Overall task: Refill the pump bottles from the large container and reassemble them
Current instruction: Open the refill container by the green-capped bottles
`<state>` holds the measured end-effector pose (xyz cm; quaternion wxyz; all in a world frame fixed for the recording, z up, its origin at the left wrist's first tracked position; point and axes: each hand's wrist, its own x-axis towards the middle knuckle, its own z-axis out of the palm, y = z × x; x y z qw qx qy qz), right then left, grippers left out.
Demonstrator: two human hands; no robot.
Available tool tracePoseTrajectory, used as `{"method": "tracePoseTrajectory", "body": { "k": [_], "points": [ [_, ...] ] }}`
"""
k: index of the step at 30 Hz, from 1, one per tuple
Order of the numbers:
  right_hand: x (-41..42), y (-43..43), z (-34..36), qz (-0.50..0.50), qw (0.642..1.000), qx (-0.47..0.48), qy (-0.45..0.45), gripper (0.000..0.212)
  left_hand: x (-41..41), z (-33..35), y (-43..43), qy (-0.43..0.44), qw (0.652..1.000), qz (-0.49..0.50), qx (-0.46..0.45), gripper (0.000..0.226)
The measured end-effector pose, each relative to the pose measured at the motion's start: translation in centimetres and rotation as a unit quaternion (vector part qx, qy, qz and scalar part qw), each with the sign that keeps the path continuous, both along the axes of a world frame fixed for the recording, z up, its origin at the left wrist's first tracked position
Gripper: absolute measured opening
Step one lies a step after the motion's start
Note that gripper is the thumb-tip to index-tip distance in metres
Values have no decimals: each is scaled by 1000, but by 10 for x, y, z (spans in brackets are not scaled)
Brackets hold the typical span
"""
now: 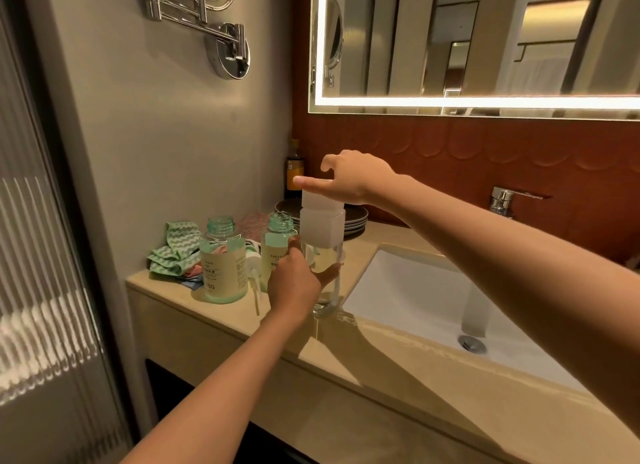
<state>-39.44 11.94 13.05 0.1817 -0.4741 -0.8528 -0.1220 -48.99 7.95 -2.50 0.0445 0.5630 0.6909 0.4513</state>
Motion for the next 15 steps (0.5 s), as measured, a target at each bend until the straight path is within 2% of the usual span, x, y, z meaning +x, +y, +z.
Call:
{"method": "tracePoseTrajectory", "body": {
  "k": [4, 6, 9, 10, 12, 15],
  "points": [
    [-2, 0, -2, 41, 999, -28, -3, 69, 0, 1, -2, 0, 1000, -3, 5, 76],
    [0, -4, 4, 67, 993, -100, 5, 58, 0, 0, -2, -4, 1000, -5, 10, 79],
    [2, -11, 11, 73, 969, -234, 28, 67, 0, -2, -1, -5, 1000, -2, 13, 84],
    [1, -12, 11, 60, 971, -229, 32, 73, 0, -1, -1, -2, 1000, 1, 9, 85],
    [-3, -12, 7, 20, 989, -147, -6, 81, 1, 0, -1, 3, 1000, 9, -1, 86],
    [-9, -11, 0, -20, 996, -58, -61, 75, 1, 0, -1, 3, 1000, 7, 0, 77]
  ]
}}
